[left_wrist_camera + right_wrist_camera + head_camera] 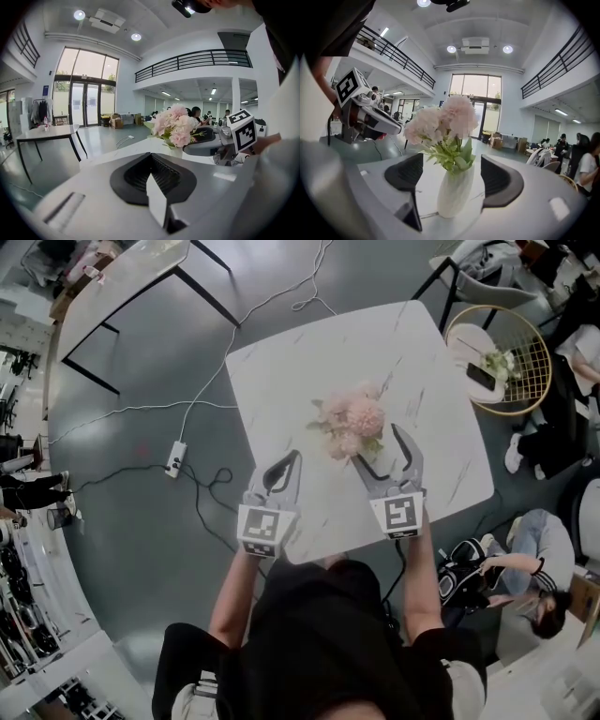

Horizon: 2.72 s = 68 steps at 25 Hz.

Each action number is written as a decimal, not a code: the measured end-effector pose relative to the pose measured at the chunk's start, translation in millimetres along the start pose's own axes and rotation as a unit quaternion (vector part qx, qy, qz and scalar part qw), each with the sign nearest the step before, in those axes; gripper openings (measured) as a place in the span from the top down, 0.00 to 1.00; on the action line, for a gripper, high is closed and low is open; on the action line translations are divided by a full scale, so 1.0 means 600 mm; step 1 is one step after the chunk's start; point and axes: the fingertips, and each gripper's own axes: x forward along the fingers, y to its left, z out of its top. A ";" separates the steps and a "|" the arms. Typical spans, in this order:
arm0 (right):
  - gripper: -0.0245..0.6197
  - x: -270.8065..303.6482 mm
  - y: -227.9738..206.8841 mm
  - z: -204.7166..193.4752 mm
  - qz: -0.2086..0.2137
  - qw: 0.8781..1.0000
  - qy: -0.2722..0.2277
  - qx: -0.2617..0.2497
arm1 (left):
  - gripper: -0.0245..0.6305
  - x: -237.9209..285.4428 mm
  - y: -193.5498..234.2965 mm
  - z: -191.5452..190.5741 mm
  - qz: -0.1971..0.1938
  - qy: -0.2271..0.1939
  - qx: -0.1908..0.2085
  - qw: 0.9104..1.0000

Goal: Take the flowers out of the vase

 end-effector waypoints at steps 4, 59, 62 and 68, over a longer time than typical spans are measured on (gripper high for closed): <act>0.38 0.014 0.000 -0.005 0.005 1.000 0.006 0.000 | 0.95 0.003 0.005 0.000 0.001 0.000 -0.001 1.000; 0.51 0.093 -0.009 0.006 0.010 1.000 0.015 -0.008 | 0.95 0.041 0.073 -0.012 0.006 0.014 -0.016 1.000; 0.58 0.090 -0.011 0.005 0.006 1.000 0.018 -0.007 | 0.95 0.039 0.074 -0.011 0.006 0.013 -0.017 1.000; 0.69 0.086 -0.010 0.006 -0.003 1.000 0.019 -0.018 | 0.95 0.033 0.074 -0.012 0.006 0.012 -0.017 1.000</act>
